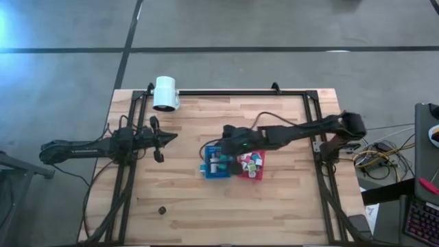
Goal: Sort adapters and digital timers
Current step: Put the light blue charger adaptor into the red bin
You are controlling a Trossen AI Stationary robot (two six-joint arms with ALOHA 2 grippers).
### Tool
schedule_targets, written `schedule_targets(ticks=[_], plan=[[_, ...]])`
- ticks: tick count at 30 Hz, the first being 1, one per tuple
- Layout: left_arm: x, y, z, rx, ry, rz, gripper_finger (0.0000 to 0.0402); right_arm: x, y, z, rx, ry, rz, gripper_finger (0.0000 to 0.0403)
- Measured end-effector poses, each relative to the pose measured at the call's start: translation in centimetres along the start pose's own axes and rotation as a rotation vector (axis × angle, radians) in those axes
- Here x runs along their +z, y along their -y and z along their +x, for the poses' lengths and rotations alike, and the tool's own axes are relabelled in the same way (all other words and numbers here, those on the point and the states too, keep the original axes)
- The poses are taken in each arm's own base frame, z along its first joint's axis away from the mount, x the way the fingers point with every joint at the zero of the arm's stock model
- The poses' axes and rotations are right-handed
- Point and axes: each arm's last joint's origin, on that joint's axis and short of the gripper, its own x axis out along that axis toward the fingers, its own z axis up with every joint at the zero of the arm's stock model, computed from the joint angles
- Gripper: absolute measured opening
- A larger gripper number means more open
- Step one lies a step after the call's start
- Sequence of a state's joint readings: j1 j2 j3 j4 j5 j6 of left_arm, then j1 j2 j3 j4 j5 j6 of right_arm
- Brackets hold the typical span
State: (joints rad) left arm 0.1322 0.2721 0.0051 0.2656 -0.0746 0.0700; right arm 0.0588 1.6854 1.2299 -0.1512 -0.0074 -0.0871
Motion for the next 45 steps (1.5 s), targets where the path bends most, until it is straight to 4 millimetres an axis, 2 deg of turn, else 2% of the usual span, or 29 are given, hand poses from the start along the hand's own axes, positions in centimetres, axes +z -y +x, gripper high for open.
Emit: schedule_targets(ticks=[3, 6, 12, 17, 24, 28, 37, 45], plan=[[-0.1, 0.0, 0.0, -0.004, -0.013, 0.001, 0.0010, -0.3, -0.3, -2.7, -0.006, 0.141, -0.018, 0.0299], [-0.2, 0.0, 0.0, -0.004, -0.018, 0.002, 0.0010, -1.9, -0.7, -5.2, -0.011, 0.268, -0.011, 0.0255], [-0.2, 0.0, 0.0, -0.004, -0.016, 0.002, 0.0010, -7.5, -1.0, -9.0, -0.023, 0.493, 0.044, 0.0164], [-0.1, 0.0, 0.0, -0.004, -0.015, 0.001, 0.0008, -12.6, -1.4, -11.2, -0.031, 0.588, 0.046, 0.0101], [-0.1, 0.0, 0.0, -0.004, -0.015, 0.000, 0.0008, -15.0, -1.4, -14.5, -0.098, 0.746, 0.030, 0.0032], [-0.2, 0.0, 0.0, -0.004, -0.016, -0.002, 0.0008, -16.3, -1.4, -15.5, -0.125, 0.790, 0.021, 0.0011], [-0.4, 0.0, 0.0, -0.005, -0.042, 0.007, 0.0008, -19.4, -1.1, -16.7, -0.178, 0.859, 0.030, 0.0008], [-0.4, 0.0, 0.0, -0.003, -0.045, 0.026, 0.0008, -19.9, -0.7, -16.7, -0.211, 0.815, 0.033, 0.0008]])
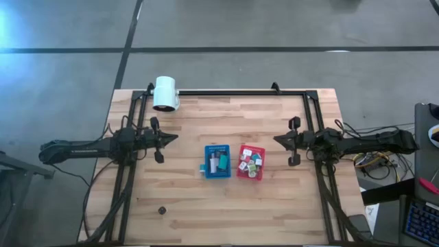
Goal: Sort adapters and digital timers
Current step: Put the light blue charger adaptor into the red bin
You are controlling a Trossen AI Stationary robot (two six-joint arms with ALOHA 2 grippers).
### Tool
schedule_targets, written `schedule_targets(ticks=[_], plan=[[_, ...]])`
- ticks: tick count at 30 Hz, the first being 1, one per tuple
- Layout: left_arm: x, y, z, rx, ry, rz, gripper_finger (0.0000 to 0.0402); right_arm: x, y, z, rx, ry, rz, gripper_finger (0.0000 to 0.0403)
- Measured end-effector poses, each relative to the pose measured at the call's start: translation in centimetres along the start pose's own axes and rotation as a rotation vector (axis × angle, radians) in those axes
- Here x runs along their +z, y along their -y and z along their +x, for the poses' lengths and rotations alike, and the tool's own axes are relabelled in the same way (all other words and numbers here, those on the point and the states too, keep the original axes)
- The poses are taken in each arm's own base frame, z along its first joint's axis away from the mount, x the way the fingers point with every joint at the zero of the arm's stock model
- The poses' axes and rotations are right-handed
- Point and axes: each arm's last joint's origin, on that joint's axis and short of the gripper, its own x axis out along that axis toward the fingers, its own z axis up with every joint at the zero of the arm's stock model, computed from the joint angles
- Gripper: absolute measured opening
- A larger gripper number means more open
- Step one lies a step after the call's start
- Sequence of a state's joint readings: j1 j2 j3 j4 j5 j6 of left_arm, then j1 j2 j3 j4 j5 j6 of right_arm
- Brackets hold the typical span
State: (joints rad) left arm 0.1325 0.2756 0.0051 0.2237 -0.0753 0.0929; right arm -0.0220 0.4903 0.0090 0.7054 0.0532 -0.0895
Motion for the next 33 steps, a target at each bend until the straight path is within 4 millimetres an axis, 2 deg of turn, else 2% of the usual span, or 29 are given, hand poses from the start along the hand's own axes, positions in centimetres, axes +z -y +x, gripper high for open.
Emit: schedule_targets(ticks=[9, 28, 33], plan=[[0.0, 0.0, 0.0, 0.000, -0.004, -0.020, 0.0007, -0.7, 0.0, 0.2, 0.003, -0.065, 0.004, 0.0008], [-0.1, -0.1, 0.0, 0.025, -0.014, 0.031, 0.0007, -0.8, 0.0, 0.3, 0.002, -0.070, -0.054, 0.0008], [-1.3, -0.1, 0.0, 0.046, -0.136, 0.042, 0.0007, -0.8, 0.0, 0.3, 0.001, -0.070, -0.039, 0.0008]])
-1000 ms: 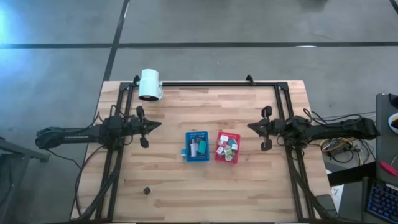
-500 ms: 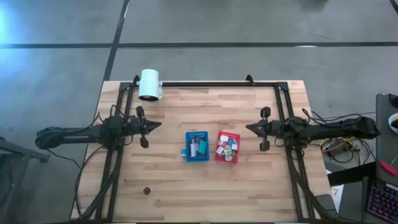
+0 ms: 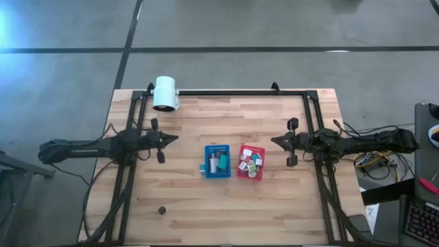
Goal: Sort adapters and digital timers
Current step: Put the light blue charger adaptor into the red bin
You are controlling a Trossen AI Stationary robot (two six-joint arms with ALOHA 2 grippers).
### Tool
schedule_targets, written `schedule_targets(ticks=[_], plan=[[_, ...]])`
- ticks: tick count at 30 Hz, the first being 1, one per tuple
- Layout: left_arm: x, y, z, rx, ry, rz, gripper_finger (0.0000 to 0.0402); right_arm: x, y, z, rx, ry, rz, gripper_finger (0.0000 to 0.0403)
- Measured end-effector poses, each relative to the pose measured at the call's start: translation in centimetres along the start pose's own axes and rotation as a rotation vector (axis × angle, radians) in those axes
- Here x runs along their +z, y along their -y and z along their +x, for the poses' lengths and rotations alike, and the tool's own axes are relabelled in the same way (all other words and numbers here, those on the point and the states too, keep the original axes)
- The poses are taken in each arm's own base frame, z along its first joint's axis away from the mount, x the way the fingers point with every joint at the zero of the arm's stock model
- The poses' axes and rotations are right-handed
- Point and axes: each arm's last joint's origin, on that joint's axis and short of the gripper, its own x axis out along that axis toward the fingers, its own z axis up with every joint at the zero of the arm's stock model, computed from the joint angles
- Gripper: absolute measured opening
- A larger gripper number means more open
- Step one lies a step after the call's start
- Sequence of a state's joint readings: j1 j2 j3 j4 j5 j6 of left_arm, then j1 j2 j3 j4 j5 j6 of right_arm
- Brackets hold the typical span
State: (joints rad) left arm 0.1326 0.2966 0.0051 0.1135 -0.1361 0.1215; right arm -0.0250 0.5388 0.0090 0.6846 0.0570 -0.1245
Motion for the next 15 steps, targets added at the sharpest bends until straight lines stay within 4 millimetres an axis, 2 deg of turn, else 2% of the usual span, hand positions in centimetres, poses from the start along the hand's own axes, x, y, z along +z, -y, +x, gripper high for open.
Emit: schedule_targets(ticks=[5, 10, 15], plan=[[-0.5, 0.1, 0.4, -0.007, -0.072, -0.027, 0.0007, 0.0, 0.0, 0.0, 0.000, 0.001, 0.043, 0.0008], [0.3, 0.0, 0.8, 0.015, -0.096, -0.072, 0.0007, 0.0, 0.0, 0.0, -0.006, 0.000, 0.034, 0.0008], [0.3, -0.1, 1.3, 0.062, -0.149, -0.093, 0.0007, 0.0, 0.3, 0.0, -0.100, -0.012, -0.015, 0.0008]])
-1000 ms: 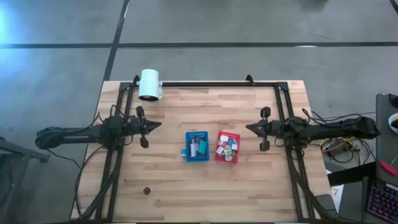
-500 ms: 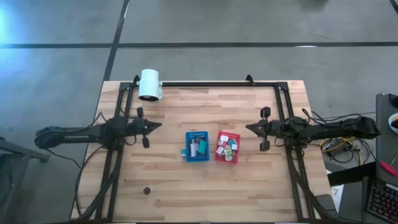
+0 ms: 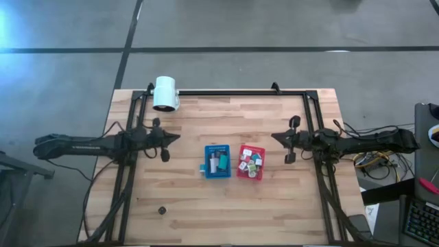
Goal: Sort adapters and digital timers
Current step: Put the light blue charger adaptor into the red bin
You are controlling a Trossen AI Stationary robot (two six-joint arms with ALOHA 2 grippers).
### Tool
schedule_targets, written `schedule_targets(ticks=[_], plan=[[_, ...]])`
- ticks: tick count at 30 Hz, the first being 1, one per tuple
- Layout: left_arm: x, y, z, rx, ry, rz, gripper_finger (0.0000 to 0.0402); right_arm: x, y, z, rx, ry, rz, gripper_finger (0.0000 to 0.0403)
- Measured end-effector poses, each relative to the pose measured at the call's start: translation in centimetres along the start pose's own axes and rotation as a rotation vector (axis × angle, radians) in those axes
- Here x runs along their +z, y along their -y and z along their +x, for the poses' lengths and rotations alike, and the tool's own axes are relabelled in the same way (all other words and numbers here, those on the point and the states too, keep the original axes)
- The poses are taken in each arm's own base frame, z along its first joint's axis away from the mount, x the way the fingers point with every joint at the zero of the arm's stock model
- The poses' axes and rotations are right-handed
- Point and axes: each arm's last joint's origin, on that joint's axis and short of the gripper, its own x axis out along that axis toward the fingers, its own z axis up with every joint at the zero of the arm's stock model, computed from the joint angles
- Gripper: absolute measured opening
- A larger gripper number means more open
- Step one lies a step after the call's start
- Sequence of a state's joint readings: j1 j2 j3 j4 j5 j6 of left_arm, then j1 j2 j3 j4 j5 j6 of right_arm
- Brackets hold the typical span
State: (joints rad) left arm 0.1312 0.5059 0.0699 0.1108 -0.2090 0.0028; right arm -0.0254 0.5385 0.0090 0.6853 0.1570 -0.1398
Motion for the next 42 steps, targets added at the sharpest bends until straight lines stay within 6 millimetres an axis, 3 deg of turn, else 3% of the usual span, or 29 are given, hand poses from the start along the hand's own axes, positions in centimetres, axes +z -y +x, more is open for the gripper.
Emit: schedule_targets(ticks=[6, 15, 21, 32, 37, 42], plan=[[0.2, 0.4, 1.3, -0.008, -0.138, -0.072, 0.0007, -0.1, 0.1, 0.0, -0.028, -0.016, -0.012, 0.0008], [0.9, 3.4, 4.2, -0.021, -0.257, -0.062, 0.0028, -0.2, 0.1, 0.0, -0.027, -0.022, -0.088, 0.0008], [2.0, 6.2, 6.6, -0.101, -0.329, 0.030, 0.0104, 0.4, 0.1, 0.2, -0.031, -0.005, -0.192, 0.0008], [2.1, 10.0, 9.8, -0.296, -0.570, 0.008, 0.0304, 1.6, 0.2, 0.9, -0.016, -0.053, -0.158, 0.0008], [1.3, 10.8, 10.9, -0.298, -0.610, 0.042, 0.0343, 1.5, 0.2, 0.9, -0.012, -0.069, -0.159, 0.0008], [0.9, 11.0, 11.9, -0.265, -0.621, 0.117, 0.0346, 1.5, 0.2, 0.9, -0.012, -0.069, -0.143, 0.0008]])
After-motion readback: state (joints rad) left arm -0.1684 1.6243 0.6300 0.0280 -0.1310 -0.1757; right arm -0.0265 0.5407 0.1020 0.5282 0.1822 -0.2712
